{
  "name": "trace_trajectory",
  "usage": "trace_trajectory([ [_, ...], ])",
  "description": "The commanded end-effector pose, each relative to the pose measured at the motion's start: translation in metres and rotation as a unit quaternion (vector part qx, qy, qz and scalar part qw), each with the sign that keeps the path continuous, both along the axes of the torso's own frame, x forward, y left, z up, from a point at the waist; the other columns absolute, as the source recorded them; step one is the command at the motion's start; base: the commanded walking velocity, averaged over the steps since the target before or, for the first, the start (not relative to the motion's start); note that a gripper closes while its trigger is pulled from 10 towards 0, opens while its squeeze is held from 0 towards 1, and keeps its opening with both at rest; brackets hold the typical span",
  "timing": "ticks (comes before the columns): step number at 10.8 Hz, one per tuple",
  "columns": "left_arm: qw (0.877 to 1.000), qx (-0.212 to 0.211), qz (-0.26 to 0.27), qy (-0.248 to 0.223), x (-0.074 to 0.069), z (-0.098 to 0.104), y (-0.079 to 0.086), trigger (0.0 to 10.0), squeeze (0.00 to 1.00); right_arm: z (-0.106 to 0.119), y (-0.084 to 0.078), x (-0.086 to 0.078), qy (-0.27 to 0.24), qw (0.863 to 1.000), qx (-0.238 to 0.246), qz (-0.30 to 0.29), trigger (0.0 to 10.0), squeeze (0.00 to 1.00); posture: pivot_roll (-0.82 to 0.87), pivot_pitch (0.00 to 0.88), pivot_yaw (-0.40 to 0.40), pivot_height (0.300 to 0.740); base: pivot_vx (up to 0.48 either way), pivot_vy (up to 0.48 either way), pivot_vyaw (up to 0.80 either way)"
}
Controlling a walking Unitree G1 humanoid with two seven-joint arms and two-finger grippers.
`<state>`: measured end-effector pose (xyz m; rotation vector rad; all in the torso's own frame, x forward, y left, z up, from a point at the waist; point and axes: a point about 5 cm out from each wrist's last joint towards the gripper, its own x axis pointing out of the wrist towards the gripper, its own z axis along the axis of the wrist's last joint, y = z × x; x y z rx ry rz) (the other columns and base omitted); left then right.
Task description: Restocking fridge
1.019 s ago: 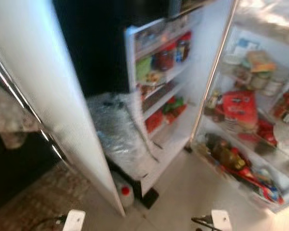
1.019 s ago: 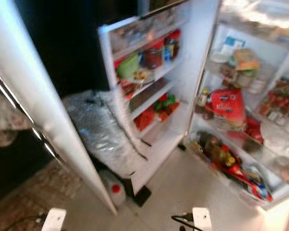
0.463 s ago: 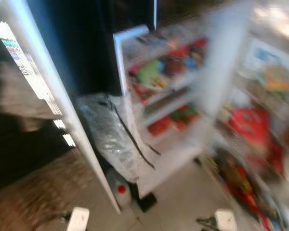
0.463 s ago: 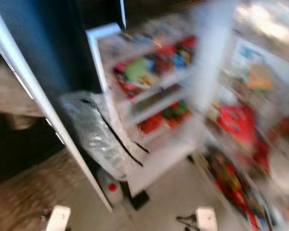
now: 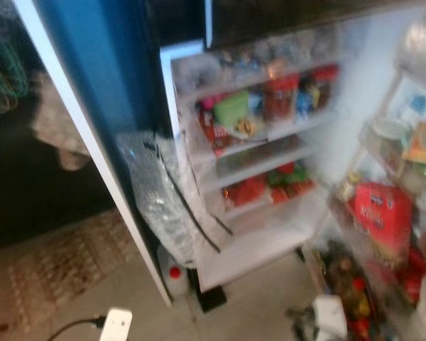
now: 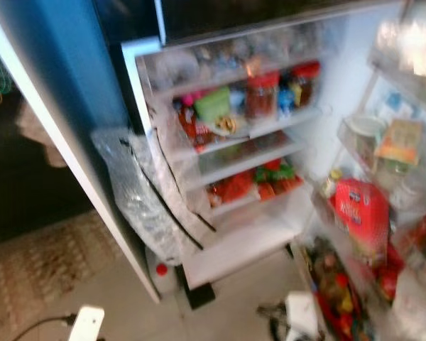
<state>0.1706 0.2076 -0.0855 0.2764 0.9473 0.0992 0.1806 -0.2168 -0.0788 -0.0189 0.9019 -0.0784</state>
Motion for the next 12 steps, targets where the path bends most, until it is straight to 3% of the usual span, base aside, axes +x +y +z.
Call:
trace_trajectory([
  [1, 1.0, 0.013, -0.002, 0.006, -0.003, 0.0, 0.006, 10.0, 0.0, 0.002, 0.007, 0.005, -0.015, 1.0, 0.009, 0.0, 10.0, 0.0, -0.05, 0.01, 0.021, 0.74, 0.0, 0.0, 0.0],
  [4, 1.0, 0.014, -0.005, 0.003, -0.002, 0.0, 0.005, 10.0, 0.0, 0.029, 0.007, 0.046, -0.124, 0.992, 0.007, -0.006, 10.0, 0.0, -0.06, 0.006, 0.023, 0.74, 0.0, 0.0, 0.0],
  [6, 1.0, 0.015, -0.005, 0.002, -0.002, 0.0, 0.005, 10.0, 0.0, 0.051, -0.005, 0.067, -0.201, 0.979, -0.03, -0.037, 10.0, 0.0, -0.06, 0.01, 0.024, 0.74, 0.0, 0.0, 0.0],
  [7, 1.0, 0.016, -0.005, 0.003, -0.002, 0.0, 0.005, 10.0, 0.0, 0.059, -0.002, 0.076, -0.23, 0.973, -0.022, -0.028, 10.0, 0.0, -0.06, 0.011, 0.023, 0.74, 0.0, 0.0, 0.0],
  [8, 1.0, 0.017, -0.005, 0.003, -0.003, 0.0, 0.005, 10.0, 0.0, 0.067, 0.0, 0.083, -0.257, 0.966, -0.027, -0.022, 10.0, 0.0, -0.06, 0.013, 0.022, 0.74, 0.0, 0.0, 0.0],
  [12, 1.0, 0.015, -0.004, 0.002, -0.003, 0.0, 0.004, 10.0, 0.0, 0.078, -0.009, 0.089, -0.279, 0.956, -0.074, -0.047, 10.0, 0.0, -0.06, 0.016, 0.019, 0.74, 0.0, 0.0, 0.0],
])
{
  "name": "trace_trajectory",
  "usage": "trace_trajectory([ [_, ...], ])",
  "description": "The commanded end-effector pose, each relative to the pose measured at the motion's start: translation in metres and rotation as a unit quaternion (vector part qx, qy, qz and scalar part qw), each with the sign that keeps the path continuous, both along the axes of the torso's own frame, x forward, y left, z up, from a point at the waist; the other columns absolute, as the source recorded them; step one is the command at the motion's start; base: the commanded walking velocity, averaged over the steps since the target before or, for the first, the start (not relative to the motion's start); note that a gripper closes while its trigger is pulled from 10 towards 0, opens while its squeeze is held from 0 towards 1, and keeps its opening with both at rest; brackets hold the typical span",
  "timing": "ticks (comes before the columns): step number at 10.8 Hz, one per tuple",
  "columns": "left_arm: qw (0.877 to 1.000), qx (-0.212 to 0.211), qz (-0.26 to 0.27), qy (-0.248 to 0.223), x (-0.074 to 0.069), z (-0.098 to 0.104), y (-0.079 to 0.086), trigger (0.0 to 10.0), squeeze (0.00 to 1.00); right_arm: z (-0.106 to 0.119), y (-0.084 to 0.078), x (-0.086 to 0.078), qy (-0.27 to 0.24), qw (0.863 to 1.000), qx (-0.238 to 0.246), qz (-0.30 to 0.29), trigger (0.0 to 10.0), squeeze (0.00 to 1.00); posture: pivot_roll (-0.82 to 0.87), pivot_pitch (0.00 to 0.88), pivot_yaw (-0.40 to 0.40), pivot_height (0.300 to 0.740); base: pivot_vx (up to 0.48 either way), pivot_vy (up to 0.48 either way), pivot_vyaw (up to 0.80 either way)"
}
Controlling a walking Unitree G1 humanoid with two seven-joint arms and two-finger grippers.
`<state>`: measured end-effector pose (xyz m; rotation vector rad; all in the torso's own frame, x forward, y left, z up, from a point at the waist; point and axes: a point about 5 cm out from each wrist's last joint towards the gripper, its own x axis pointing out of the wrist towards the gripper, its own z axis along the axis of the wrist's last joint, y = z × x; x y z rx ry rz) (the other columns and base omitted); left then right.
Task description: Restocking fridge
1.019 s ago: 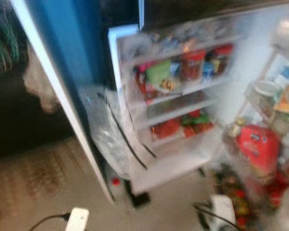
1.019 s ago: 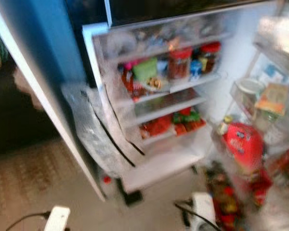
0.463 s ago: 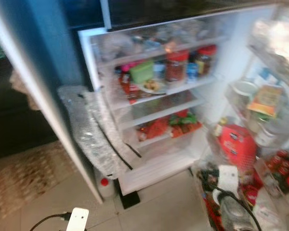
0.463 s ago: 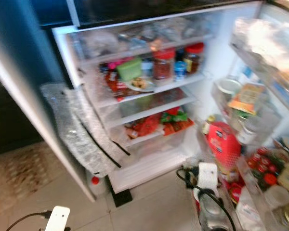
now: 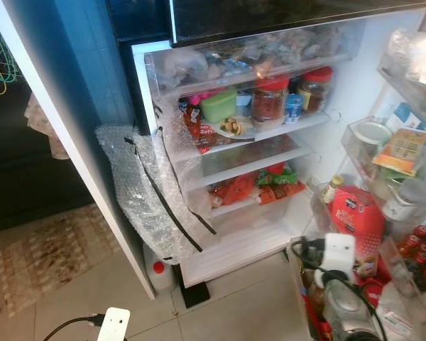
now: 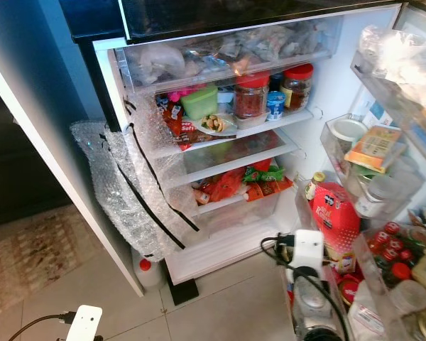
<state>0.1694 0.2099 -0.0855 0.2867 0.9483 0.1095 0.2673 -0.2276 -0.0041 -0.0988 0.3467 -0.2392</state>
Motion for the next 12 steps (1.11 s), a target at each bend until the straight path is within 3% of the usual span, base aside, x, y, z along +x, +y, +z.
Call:
trace_trajectory([
  [1, 1.0, 0.008, -0.005, 0.003, -0.002, -0.001, 0.001, 10.0, 0.0, 0.004, -0.001, 0.003, -0.007, 1.0, -0.014, -0.001, 10.0, 0.0, -0.05, 0.017, 0.015, 0.74, 0.0, 0.0, 0.0],
  [12, 1.0, 0.007, -0.004, 0.009, -0.006, -0.002, 0.003, 10.0, 0.0, 0.004, -0.031, -0.006, 0.012, 0.997, -0.047, -0.062, 10.0, 0.0, -0.05, 0.016, 0.017, 0.74, 0.0, 0.0, 0.0],
])
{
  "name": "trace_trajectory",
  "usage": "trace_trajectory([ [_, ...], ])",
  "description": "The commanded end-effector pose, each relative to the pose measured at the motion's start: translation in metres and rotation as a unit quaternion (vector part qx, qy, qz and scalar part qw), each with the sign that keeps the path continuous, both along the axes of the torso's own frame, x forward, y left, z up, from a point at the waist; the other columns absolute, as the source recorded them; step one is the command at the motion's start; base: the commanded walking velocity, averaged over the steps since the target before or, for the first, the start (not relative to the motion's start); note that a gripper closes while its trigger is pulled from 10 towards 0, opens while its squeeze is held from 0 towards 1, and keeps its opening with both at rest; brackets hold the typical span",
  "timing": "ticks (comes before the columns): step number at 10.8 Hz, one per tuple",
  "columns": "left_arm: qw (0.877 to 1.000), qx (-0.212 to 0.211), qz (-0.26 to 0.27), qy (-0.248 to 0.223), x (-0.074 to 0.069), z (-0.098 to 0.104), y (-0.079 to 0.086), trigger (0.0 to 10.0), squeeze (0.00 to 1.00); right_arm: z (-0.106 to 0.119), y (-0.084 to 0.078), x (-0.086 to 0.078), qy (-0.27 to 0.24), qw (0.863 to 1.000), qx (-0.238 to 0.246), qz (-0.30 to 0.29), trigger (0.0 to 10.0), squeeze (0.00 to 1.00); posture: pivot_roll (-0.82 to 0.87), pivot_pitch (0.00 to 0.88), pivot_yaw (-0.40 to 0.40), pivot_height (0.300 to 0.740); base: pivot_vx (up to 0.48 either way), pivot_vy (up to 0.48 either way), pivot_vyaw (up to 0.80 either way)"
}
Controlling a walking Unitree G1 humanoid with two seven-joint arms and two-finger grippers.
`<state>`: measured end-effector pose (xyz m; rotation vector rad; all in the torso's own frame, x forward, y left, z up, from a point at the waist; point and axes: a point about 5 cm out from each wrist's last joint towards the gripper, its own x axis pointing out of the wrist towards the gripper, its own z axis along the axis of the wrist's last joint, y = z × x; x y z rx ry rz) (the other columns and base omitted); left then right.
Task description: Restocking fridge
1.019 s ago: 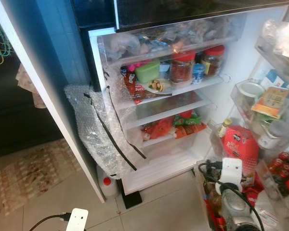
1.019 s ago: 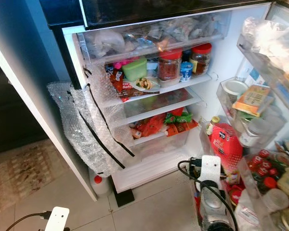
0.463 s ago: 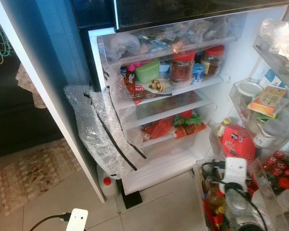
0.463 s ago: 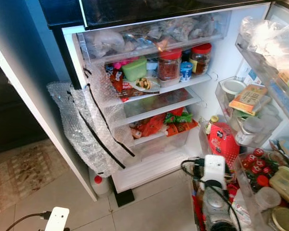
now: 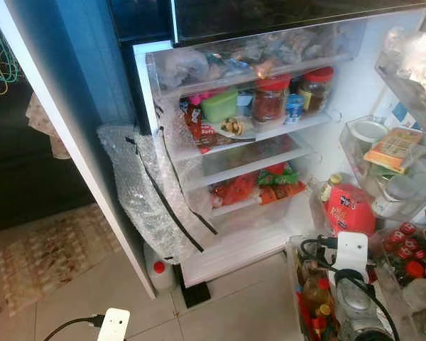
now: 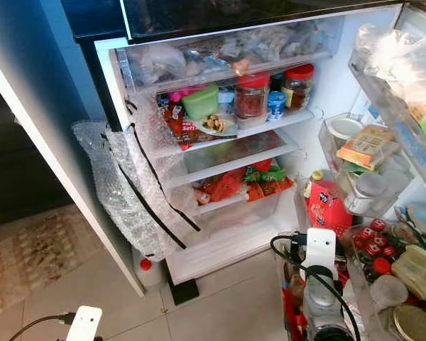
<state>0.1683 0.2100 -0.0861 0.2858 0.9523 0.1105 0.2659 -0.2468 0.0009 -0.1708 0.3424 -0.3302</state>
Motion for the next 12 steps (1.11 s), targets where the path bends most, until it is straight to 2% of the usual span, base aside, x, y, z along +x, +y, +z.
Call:
trace_trajectory([
  [1, 1.0, 0.007, -0.004, 0.008, -0.005, -0.002, 0.003, 10.0, 0.0, -0.001, -0.014, -0.006, 0.012, 1.0, -0.007, -0.028, 10.0, 0.0, -0.05, 0.016, 0.016, 0.74, 0.0, 0.0, 0.0],
  [4, 1.0, 0.007, -0.004, 0.009, -0.006, -0.002, 0.003, 10.0, 0.0, -0.002, -0.028, -0.013, 0.022, 0.998, -0.015, -0.05, 10.0, 0.0, -0.05, 0.016, 0.016, 0.74, 0.0, 0.0, 0.0],
  [7, 1.0, 0.008, -0.005, 0.009, -0.005, -0.002, 0.003, 10.0, 0.0, 0.002, -0.065, -0.029, 0.038, 0.994, -0.034, -0.095, 10.0, 0.0, -0.06, 0.016, 0.016, 0.74, 0.0, 0.0, 0.0],
  [8, 1.0, 0.008, -0.006, 0.01, -0.005, -0.002, 0.003, 10.0, 0.0, 0.002, -0.072, -0.033, 0.043, 0.993, -0.037, -0.103, 10.0, 0.0, -0.06, 0.016, 0.017, 0.74, 0.0, 0.0, 0.0],
  [10, 1.0, 0.01, -0.008, 0.01, -0.005, -0.002, 0.004, 10.0, 0.0, -0.001, -0.07, -0.036, 0.055, 0.993, -0.034, -0.102, 10.0, 0.0, -0.06, 0.014, 0.019, 0.74, 0.0, 0.0, 0.0],
  [11, 1.0, 0.011, -0.008, 0.011, -0.005, -0.002, 0.004, 10.0, 0.0, -0.009, -0.056, -0.034, 0.064, 0.995, -0.016, -0.079, 10.0, 0.0, -0.06, 0.014, 0.021, 0.74, 0.0, 0.0, 0.0],
  [12, 1.0, 0.011, -0.008, 0.011, -0.005, -0.002, 0.004, 10.0, 0.0, -0.013, -0.05, -0.034, 0.07, 0.995, -0.009, -0.072, 10.0, 0.0, -0.06, 0.014, 0.021, 0.74, 0.0, 0.0, 0.0],
])
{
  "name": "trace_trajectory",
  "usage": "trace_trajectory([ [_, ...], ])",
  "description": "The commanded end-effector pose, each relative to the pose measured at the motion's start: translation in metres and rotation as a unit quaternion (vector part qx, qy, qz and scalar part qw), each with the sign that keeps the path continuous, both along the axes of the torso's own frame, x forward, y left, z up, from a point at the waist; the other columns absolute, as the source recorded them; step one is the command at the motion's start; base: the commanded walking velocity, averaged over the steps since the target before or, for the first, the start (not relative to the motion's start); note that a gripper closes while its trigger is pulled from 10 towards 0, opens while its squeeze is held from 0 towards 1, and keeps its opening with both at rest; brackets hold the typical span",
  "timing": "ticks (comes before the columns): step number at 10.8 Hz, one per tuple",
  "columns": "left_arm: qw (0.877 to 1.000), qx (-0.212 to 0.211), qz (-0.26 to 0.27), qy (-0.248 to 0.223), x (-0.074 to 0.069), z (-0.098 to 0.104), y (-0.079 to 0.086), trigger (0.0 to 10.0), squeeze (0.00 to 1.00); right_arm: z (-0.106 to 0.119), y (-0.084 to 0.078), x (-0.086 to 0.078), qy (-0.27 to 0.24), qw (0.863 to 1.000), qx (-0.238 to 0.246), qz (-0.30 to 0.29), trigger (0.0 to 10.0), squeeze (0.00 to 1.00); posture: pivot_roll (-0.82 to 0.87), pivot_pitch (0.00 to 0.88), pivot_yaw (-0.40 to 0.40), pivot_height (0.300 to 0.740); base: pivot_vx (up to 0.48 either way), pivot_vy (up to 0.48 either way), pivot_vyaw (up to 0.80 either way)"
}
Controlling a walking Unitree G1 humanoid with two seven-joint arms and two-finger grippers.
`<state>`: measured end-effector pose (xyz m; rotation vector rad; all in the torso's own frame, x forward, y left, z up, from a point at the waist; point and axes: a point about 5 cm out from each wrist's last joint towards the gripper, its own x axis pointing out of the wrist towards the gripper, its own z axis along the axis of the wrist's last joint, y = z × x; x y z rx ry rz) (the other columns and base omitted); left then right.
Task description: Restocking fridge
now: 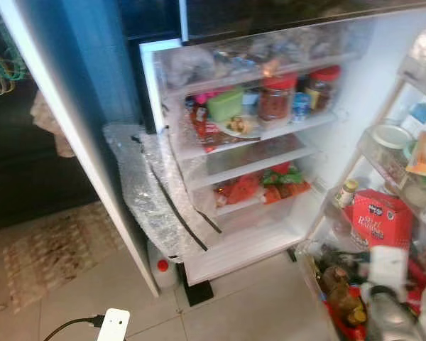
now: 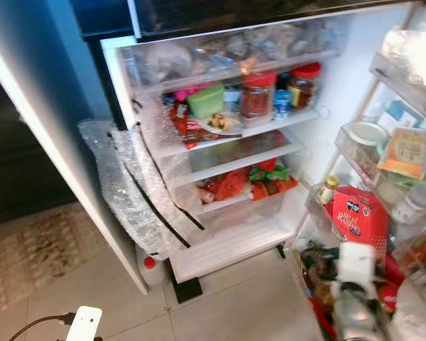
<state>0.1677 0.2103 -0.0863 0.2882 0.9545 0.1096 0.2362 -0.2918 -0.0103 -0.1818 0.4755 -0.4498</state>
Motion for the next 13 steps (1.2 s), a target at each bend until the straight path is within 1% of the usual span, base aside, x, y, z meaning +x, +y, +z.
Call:
trace_trajectory([
  [1, 1.0, 0.01, -0.007, 0.009, -0.004, -0.001, 0.004, 10.0, 0.0, -0.011, 0.011, -0.006, 0.027, 0.999, 0.023, 0.016, 10.0, 0.0, -0.05, 0.007, 0.023, 0.74, 0.0, 0.0, 0.0],
  [3, 1.0, 0.009, -0.008, 0.009, -0.003, -0.001, 0.004, 10.0, 0.0, -0.026, 0.035, -0.011, 0.053, 0.995, 0.054, 0.061, 10.0, 0.0, -0.05, 0.001, 0.022, 0.74, 0.0, 0.0, 0.0],
  [4, 1.0, 0.008, -0.007, 0.008, -0.003, -0.001, 0.003, 10.0, 0.0, -0.028, 0.038, -0.013, 0.058, 0.994, 0.061, 0.064, 10.0, 0.0, -0.05, 0.0, 0.022, 0.74, 0.0, 0.0, 0.0],
  [6, 1.0, 0.006, -0.009, 0.009, -0.003, -0.001, 0.002, 10.0, 0.0, -0.046, 0.056, -0.029, 0.115, 0.985, 0.084, 0.098, 10.0, 0.0, -0.06, 0.0, 0.021, 0.74, 0.0, 0.0, 0.0],
  [7, 1.0, 0.004, -0.009, 0.009, -0.003, -0.001, 0.002, 10.0, 0.0, -0.063, 0.074, -0.049, 0.176, 0.97, 0.098, 0.135, 10.0, 0.0, -0.06, 0.0, 0.02, 0.74, 0.0, 0.0, 0.0],
  [8, 1.0, 0.004, -0.008, 0.008, -0.002, -0.001, 0.001, 10.0, 0.0, -0.07, 0.084, -0.058, 0.208, 0.958, 0.075, 0.181, 10.0, 0.0, -0.05, 0.0, 0.018, 0.74, 0.0, 0.0, 0.0],
  [9, 1.0, 0.006, -0.005, 0.004, -0.002, 0.0, 0.002, 10.0, 0.0, -0.076, 0.092, -0.068, 0.231, 0.949, 0.076, 0.202, 10.0, 0.0, -0.05, 0.0, 0.018, 0.74, 0.0, 0.0, 0.0],
  [10, 1.0, 0.008, -0.007, 0.004, -0.002, 0.0, 0.003, 10.0, 0.0, -0.079, 0.102, -0.071, 0.245, 0.936, 0.072, 0.24, 10.0, 0.0, -0.05, 0.0, 0.018, 0.74, 0.0, 0.0, 0.0],
  [11, 1.0, 0.007, -0.009, 0.006, -0.003, -0.001, 0.003, 10.0, 0.0, -0.08, 0.113, -0.072, 0.26, 0.912, 0.049, 0.315, 10.0, 0.0, -0.06, 0.004, 0.022, 0.74, 0.0, 0.0, 0.0],
  [12, 1.0, 0.008, -0.009, 0.005, -0.002, 0.0, 0.004, 10.0, 0.0, -0.08, 0.12, -0.072, 0.269, 0.89, 0.028, 0.368, 10.0, 0.0, -0.06, 0.007, 0.019, 0.74, 0.0, 0.0, 0.64],
  [13, 1.0, 0.008, -0.008, 0.004, -0.002, 0.0, 0.004, 10.0, 0.0, -0.08, 0.114, -0.071, 0.273, 0.893, 0.025, 0.358, 10.0, 0.0, -0.06, 0.007, 0.017, 0.74, 0.0, 0.0, 0.8],
])
